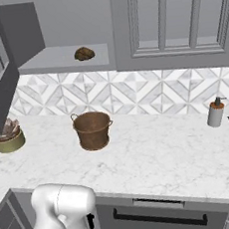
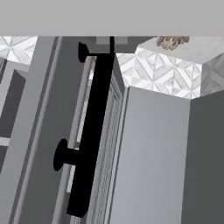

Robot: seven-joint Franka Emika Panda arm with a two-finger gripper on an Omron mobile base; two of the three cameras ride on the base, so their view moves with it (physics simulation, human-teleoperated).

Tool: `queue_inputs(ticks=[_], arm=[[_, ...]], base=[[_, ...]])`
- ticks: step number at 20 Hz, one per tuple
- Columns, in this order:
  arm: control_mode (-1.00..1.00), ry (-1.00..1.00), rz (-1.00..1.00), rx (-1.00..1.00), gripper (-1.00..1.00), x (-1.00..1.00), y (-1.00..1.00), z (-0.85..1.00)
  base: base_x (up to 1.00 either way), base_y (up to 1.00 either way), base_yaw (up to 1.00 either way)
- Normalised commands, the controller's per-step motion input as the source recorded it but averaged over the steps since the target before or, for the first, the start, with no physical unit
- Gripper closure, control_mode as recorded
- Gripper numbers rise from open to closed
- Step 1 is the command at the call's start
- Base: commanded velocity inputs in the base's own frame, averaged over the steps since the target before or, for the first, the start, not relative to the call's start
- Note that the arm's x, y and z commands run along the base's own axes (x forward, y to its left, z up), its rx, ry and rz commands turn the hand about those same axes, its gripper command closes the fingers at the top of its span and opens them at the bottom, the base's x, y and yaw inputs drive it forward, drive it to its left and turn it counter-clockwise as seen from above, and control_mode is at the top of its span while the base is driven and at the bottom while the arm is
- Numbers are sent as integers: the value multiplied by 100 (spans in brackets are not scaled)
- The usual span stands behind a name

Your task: Open the cabinet, pick up the bread from the cabinet and place it in the basket. Then move the basket to the dining counter.

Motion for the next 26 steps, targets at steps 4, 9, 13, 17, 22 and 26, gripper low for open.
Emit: queue_inputs(ticks=[4,9,13,17,22,26], arm=[[-100,8,-12,11,100,-67,-72,25],[-100,12,18,65,100,10,-98,-38],[-100,-18,32,89,100,0,-84,-15],[-100,0,38,84,100,15,-9,-7],[-100,30,52,34,100,66,30,0],[-100,28,36,11,100,55,0,0]], base=[[0,0,0],[0,0,0],[0,0,0],[0,0,0],[0,0,0],[0,0,0]])
